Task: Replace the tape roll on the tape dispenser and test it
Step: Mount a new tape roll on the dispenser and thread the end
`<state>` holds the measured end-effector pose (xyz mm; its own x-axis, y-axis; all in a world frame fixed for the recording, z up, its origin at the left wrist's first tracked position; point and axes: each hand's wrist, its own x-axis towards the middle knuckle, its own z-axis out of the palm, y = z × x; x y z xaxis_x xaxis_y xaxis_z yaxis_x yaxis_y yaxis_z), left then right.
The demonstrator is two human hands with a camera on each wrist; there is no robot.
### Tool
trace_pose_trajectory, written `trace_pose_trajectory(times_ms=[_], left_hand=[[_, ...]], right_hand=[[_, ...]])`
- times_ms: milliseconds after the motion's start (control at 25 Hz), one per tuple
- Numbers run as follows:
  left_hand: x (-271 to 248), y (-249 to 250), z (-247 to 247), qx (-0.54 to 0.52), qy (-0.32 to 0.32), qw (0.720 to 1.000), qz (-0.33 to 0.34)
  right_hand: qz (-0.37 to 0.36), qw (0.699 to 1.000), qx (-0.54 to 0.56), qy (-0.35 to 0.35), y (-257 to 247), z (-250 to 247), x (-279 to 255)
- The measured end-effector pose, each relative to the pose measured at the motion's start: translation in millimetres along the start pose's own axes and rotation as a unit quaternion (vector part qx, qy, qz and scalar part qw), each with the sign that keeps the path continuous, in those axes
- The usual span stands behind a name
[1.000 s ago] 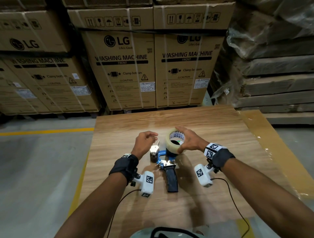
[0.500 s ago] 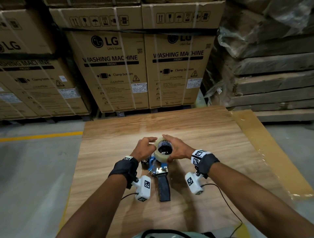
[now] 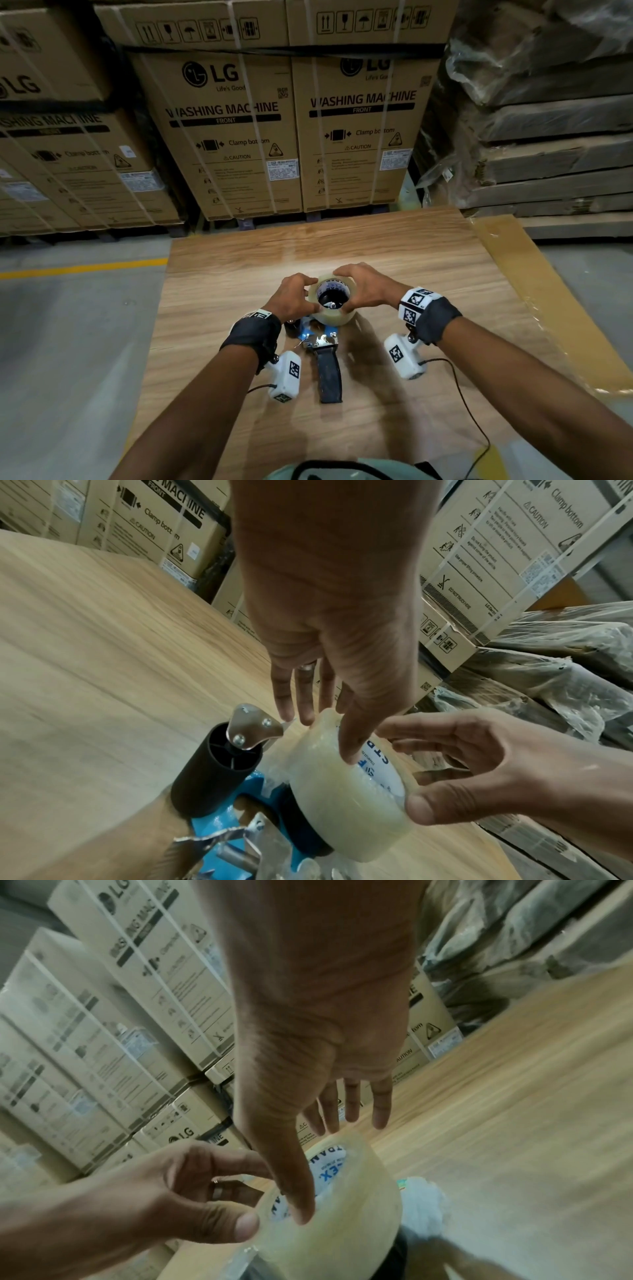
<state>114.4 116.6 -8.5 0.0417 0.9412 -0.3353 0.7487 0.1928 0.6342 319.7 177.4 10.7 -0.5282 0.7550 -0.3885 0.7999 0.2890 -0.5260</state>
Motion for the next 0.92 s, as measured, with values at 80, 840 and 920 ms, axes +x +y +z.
trace_pose_trajectory(times_ms=[80,840,920], left_hand=[[4,-2,0,0.012,-0.005,1.000,-0.002],[17,7,0,0.084,-0.005,0.996,0.020],[19,5,-2,0.091,-0.007,0.996,0.016]], right_hand=[[0.015,1.000,-0.017,0.000,2,-5,-1],[0.030,0.998,-0.056,0.004,13,6,2],[0.026,0.998,-0.061,0.007,9,8,3]])
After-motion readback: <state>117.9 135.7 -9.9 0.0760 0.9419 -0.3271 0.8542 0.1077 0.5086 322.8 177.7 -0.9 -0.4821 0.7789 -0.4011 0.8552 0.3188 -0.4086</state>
